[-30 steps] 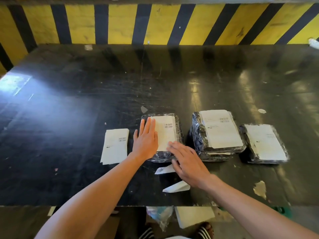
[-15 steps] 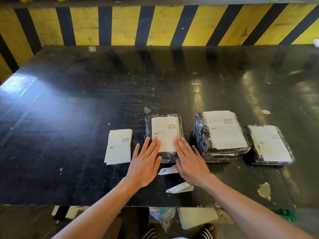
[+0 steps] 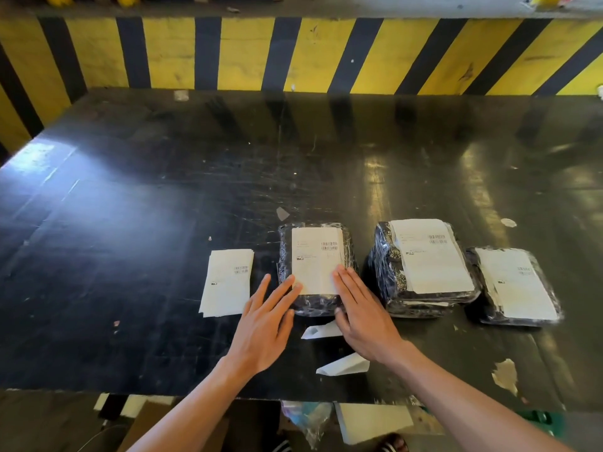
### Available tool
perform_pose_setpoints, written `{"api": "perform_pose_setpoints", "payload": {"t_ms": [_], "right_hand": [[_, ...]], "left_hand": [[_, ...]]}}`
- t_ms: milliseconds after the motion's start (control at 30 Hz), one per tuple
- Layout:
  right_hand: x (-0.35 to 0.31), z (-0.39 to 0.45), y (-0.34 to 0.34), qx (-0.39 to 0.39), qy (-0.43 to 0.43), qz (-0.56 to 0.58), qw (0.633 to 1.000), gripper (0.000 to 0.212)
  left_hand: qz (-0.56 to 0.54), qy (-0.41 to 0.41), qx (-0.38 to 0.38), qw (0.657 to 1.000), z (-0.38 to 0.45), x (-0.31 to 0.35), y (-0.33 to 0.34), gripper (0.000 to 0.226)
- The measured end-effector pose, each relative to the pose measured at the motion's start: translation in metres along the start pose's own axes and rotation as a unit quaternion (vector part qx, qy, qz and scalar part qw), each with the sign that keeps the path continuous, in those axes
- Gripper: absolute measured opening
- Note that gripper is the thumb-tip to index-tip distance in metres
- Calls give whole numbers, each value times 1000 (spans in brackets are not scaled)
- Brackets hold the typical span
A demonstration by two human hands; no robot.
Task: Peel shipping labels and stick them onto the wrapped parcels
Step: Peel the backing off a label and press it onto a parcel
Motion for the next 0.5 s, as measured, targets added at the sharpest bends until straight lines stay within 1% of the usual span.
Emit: {"api": "perform_pose_setpoints", "payload": {"t_ms": [100,167,233,300,400,500], "right_hand": [[0,9,-8,58,16,109,992,51],[-1,23,-13,99,31,123,987,47],[-2,41,-17,112,50,117,986,48],[0,60,-20,98,77,124,984,52],[8,78,-16,53,123,156,979,57],[12,82,-8,17,128,201,971,59]], "left_hand": [[-69,-71,18,995,20,-2,-9,53],[-111,-101,27,988,48,-1,-11,56],[-133,-99,26,986,76,2,-10,60],[-141,-115,16,983,97,2,-3,61],[-165,-160,1,973,109,-2,8,65],[-183,-157,-7,971,110,-2,11,68]]}}
Point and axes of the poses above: each hand's wrist, its own z-axis towards the middle knuckle, its own y-axis out of the palm, x = y × z, the point moved 3 cm from there along z, towards the middle knuckle, and after that the axes turned 1 degree about y, right-handed, at the moved point
